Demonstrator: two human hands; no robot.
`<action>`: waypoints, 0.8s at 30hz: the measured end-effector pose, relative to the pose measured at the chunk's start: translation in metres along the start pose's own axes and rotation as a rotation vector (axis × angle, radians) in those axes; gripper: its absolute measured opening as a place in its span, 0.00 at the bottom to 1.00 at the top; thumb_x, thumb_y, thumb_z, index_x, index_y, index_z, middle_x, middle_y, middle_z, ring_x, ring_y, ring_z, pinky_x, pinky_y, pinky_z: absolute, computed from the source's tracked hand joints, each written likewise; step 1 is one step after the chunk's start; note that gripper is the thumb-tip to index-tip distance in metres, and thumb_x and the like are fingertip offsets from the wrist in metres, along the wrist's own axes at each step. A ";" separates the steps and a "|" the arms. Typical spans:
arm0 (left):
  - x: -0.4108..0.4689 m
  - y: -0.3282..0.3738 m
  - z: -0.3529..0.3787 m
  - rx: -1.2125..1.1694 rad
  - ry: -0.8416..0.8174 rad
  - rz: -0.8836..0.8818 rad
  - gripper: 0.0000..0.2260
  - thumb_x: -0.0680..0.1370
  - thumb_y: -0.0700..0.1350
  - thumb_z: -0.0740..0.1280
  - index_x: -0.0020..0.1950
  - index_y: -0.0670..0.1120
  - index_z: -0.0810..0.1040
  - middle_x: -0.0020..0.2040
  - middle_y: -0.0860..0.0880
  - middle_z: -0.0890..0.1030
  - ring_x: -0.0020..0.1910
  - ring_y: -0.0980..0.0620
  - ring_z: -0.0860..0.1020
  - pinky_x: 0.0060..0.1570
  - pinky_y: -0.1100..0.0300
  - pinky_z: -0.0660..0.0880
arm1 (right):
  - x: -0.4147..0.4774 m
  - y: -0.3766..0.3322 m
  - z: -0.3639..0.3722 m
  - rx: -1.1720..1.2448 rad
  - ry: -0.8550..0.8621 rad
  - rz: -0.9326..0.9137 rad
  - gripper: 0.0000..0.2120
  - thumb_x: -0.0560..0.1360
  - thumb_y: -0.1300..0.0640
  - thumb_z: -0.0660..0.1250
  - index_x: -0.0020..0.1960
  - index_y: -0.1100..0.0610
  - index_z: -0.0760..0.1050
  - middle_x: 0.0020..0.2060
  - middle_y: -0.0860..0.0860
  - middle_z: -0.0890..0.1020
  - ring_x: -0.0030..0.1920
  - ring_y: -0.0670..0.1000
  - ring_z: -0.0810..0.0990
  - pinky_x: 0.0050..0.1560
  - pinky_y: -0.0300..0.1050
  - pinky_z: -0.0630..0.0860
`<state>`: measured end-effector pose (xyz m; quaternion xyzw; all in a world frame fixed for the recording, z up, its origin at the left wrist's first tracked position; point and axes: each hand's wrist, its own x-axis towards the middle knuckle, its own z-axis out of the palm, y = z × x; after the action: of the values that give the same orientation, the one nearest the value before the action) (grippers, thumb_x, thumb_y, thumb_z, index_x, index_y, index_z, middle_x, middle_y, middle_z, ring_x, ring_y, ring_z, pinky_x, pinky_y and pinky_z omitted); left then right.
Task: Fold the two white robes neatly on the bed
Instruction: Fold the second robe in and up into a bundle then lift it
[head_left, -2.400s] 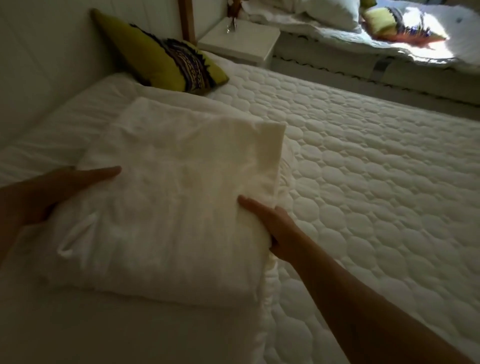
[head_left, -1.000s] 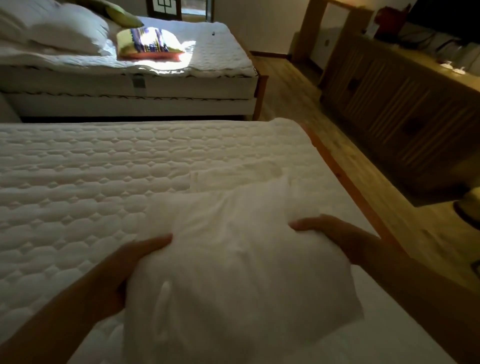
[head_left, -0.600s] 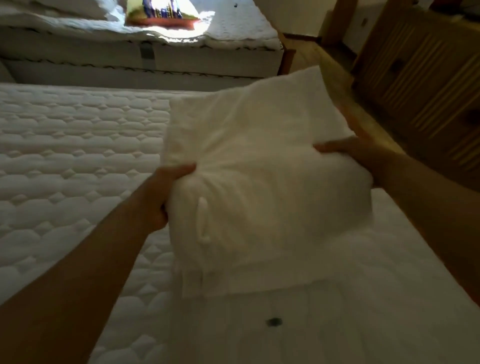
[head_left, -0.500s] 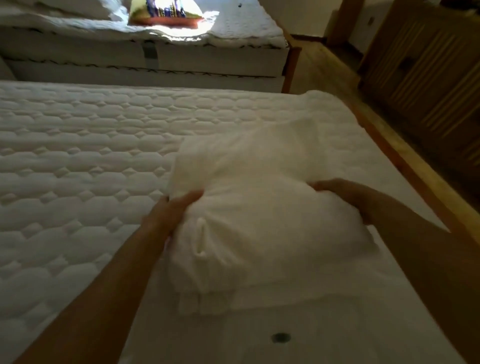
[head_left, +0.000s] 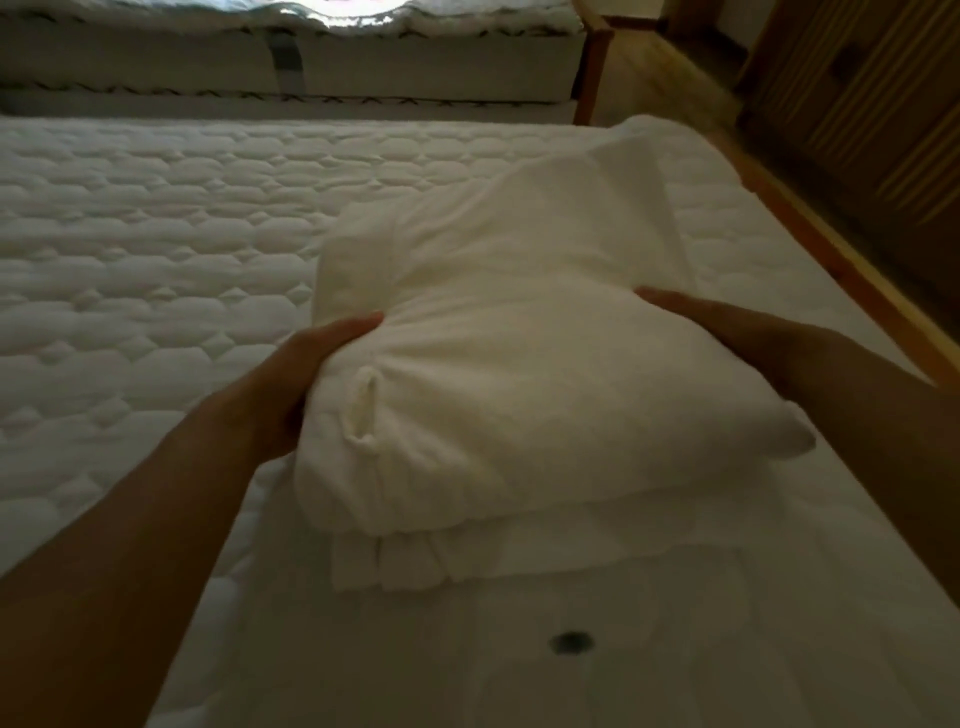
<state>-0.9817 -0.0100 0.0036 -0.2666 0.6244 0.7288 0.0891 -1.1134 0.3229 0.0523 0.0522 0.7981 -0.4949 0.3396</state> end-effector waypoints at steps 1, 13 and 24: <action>-0.005 0.000 0.002 -0.016 -0.010 0.000 0.19 0.75 0.57 0.69 0.61 0.47 0.81 0.54 0.45 0.87 0.50 0.47 0.87 0.51 0.50 0.79 | -0.003 0.005 0.002 0.034 0.005 -0.029 0.16 0.76 0.38 0.63 0.58 0.46 0.72 0.51 0.53 0.82 0.48 0.57 0.83 0.39 0.50 0.78; -0.164 0.052 0.014 0.084 0.025 0.064 0.35 0.63 0.62 0.81 0.66 0.47 0.79 0.55 0.44 0.87 0.52 0.41 0.86 0.54 0.40 0.82 | -0.179 0.029 0.001 0.417 0.080 -0.113 0.29 0.69 0.43 0.75 0.66 0.52 0.74 0.54 0.58 0.85 0.49 0.61 0.86 0.43 0.58 0.83; -0.375 0.163 0.069 0.222 -0.163 0.182 0.37 0.59 0.64 0.82 0.64 0.52 0.79 0.53 0.48 0.87 0.49 0.45 0.87 0.45 0.47 0.84 | -0.470 0.023 -0.016 0.589 0.390 -0.186 0.41 0.55 0.39 0.81 0.64 0.41 0.70 0.55 0.52 0.83 0.52 0.60 0.84 0.41 0.57 0.83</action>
<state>-0.7606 0.0994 0.3369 -0.1374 0.7132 0.6797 0.1021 -0.7532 0.4665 0.3186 0.1683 0.6724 -0.7131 0.1048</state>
